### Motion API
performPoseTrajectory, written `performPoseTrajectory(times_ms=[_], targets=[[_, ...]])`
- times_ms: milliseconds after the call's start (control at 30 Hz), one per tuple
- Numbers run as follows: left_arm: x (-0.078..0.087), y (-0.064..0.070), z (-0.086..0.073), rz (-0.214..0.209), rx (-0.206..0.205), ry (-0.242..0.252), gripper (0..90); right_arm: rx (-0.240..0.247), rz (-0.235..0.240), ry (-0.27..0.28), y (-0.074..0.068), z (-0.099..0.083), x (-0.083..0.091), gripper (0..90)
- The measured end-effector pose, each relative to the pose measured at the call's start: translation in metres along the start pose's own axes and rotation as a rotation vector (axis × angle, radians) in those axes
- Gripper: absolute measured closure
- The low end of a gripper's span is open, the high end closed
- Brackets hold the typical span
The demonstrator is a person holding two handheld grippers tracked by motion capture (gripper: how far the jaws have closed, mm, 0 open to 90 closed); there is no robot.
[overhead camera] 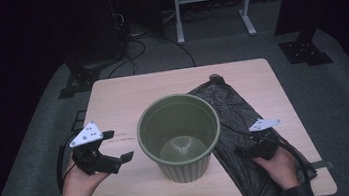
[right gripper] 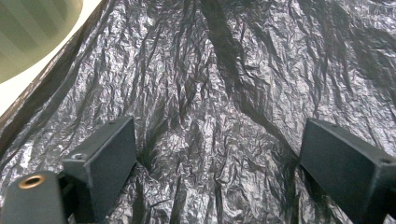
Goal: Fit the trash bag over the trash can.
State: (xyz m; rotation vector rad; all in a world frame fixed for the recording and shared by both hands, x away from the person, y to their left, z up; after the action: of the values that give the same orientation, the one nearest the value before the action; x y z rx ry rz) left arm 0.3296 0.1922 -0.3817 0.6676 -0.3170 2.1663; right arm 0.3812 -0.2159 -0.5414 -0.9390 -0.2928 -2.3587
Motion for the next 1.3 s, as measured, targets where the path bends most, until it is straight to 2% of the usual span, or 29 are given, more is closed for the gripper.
performPoseTrajectory(times_ms=[133,267,500,700,800,900,1067,1133,1200,1300], targets=[[-0.004,0.006,-0.013,0.006,-0.002,-0.001,1.7,0.000,0.000,0.000,0.000,0.000,0.000,10.0],[-0.017,0.010,-0.024,0.032,-0.001,0.007,1.6,-0.001,-0.002,0.000,0.000,0.000,0.000,10.1],[-0.046,0.020,-0.043,0.012,-0.011,-0.009,1.6,-0.001,-0.001,0.000,0.000,0.000,0.000,10.0],[-0.070,0.016,-0.067,0.030,-0.024,-0.043,1.6,-0.003,-0.001,0.000,0.000,0.000,0.000,10.1],[-0.082,0.014,-0.078,0.025,-0.012,-0.042,1.7,-0.008,-0.008,0.008,0.001,0.000,0.000,12.9],[-0.091,0.013,-0.088,0.026,-0.014,-0.075,1.6,-0.009,-0.008,0.008,0.001,0.000,0.001,13.0],[-0.102,0.008,-0.102,0.041,-0.017,-0.122,1.6,-0.010,-0.011,0.005,0.001,0.000,0.001,12.9],[-0.104,0.007,-0.105,0.036,-0.007,-0.132,1.6,-0.009,-0.009,-0.004,0.001,0.000,0.001,12.8],[-0.106,0.007,-0.107,0.035,-0.019,-0.139,1.6,-0.008,-0.006,-0.010,0.001,0.000,0.002,12.8],[-0.111,0.008,-0.111,0.025,-0.014,-0.147,1.7,-0.015,-0.010,-0.020,0.001,0.000,0.002,12.9]])
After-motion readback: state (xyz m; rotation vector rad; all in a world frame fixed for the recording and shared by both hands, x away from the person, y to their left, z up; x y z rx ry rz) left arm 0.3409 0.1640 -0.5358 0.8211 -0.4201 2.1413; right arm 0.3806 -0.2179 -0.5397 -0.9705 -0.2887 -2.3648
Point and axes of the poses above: each handheld gripper's, and its own axes: x roughly backward along the jaws, z roughly out of its top, y roughly to its right, the point moved 8 cm from there along -x, roughly forward along the jaws
